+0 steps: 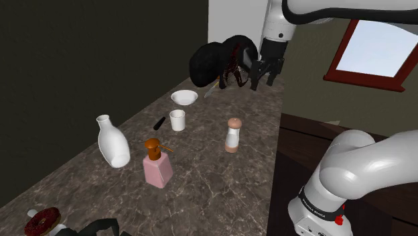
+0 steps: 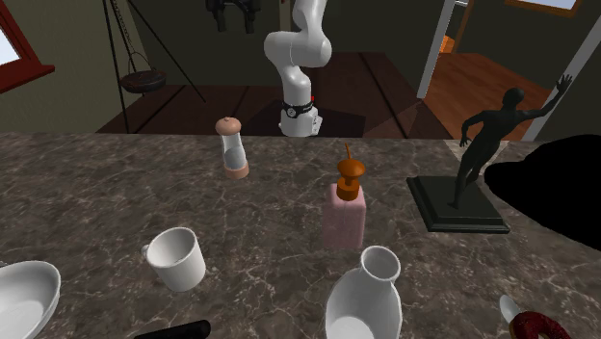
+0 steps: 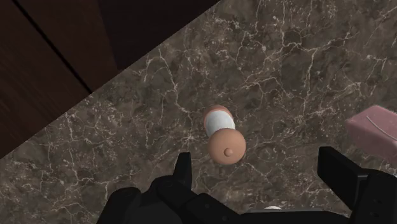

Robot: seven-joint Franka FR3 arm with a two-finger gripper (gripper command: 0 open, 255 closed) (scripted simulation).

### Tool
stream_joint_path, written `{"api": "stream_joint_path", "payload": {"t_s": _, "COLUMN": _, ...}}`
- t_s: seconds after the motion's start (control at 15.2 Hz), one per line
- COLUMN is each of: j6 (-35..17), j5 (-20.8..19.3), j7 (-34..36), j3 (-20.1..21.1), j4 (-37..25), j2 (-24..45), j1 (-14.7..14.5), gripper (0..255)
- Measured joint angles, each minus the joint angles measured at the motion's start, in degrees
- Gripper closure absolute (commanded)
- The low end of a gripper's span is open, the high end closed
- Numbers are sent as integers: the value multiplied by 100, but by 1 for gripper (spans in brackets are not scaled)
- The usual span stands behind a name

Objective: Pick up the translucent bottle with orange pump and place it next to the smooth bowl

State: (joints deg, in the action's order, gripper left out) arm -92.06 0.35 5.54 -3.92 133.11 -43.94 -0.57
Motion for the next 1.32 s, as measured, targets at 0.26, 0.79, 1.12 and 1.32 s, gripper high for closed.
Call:
{"api": "stream_joint_path", "payload": {"t_s": 0.26, "j6": -189, "j5": 112, "j7": 299, "j3": 281, "j4": 41, "j2": 153, "j1": -77, "gripper": 0}}
{"api": "stream_joint_path", "payload": {"t_s": 0.79, "j6": -846, "j5": 386, "j7": 1434, "j3": 1306, "j4": -148, "j2": 1026, "j1": -311, "gripper": 0}}
{"api": "stream_joint_path", "payload": {"t_s": 1.12, "j6": -1214, "j5": 376, "j7": 2187, "j3": 1937, "j4": -502, "j2": 1799, "j1": -399, "gripper": 0}}
{"api": "stream_joint_path", "payload": {"t_s": 1.32, "j6": -1403, "j5": 255, "j7": 2615, "j3": 2258, "j4": -805, "j2": 2339, "j1": -409, "gripper": 0}}
